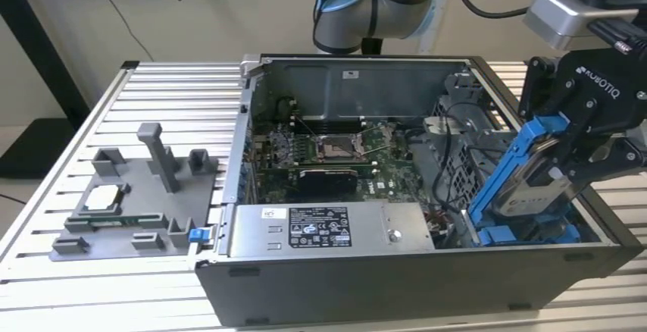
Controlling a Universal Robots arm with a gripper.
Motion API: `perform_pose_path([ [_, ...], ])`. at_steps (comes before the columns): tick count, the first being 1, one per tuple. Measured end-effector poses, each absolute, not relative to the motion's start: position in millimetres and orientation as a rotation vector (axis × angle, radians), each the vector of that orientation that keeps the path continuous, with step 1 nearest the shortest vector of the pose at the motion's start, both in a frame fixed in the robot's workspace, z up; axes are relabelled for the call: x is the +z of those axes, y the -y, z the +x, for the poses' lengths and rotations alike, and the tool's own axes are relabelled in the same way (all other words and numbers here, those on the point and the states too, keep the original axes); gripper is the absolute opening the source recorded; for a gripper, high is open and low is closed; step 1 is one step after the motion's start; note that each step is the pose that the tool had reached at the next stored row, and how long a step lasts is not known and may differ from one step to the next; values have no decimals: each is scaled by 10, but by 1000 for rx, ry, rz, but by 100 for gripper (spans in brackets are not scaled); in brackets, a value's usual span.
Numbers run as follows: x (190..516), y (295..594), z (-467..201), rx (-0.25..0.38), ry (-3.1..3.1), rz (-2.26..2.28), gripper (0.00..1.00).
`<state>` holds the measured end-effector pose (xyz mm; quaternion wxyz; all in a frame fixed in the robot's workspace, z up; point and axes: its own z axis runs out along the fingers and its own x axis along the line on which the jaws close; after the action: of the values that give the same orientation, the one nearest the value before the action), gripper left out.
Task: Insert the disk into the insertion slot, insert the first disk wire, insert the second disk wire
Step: 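Insert the disk into the insertion slot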
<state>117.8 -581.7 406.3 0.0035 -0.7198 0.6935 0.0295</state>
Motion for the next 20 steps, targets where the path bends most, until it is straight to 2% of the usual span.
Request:
perform_pose_path([
  [6, 4106, 5818, 1179, 117, -2184, -2266, 0],
  [20, 4019, 5826, 1233, 125, -2178, -2271, 0],
])
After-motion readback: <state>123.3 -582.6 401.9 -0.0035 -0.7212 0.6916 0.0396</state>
